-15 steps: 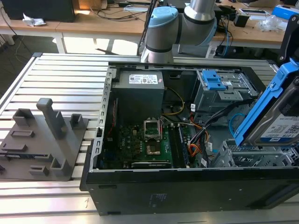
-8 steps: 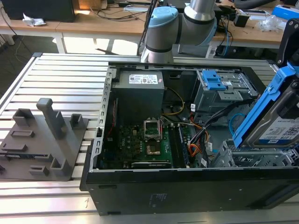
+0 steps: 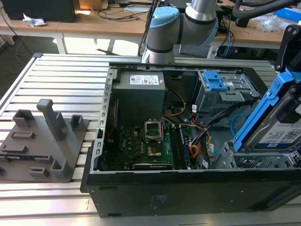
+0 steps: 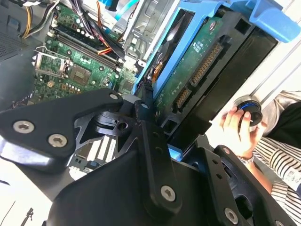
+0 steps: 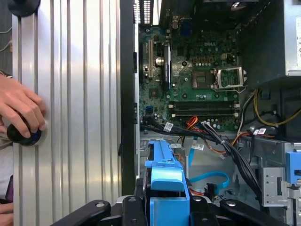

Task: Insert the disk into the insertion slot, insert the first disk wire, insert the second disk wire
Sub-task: 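Insert the disk into the insertion slot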

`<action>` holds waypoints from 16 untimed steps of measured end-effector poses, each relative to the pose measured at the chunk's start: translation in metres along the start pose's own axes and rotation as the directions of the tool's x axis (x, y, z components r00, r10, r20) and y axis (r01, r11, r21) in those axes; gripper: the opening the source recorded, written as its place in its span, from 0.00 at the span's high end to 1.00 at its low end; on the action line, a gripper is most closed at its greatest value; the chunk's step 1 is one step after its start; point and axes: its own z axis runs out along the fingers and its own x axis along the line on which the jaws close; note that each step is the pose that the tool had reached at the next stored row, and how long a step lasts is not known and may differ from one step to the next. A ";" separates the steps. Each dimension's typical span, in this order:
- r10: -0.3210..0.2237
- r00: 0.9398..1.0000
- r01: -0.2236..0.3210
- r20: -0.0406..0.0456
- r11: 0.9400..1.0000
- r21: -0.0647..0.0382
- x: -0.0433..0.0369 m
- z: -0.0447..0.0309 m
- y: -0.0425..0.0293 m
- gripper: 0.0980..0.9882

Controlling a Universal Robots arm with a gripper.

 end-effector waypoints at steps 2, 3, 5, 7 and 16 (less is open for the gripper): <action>0.000 1.000 0.000 0.000 1.000 0.000 0.0000 0.0030 -0.0002 0.70; 0.000 1.000 0.000 0.000 1.000 0.000 -0.0001 0.0039 -0.0003 0.70; 0.000 1.000 0.000 0.000 1.000 0.000 -0.0002 0.0054 -0.0008 0.70; 0.000 1.000 0.000 0.000 1.000 0.000 -0.0026 0.0060 -0.0036 0.70; -0.001 1.000 0.001 -0.003 1.000 0.000 -0.0155 0.0056 -0.0102 0.70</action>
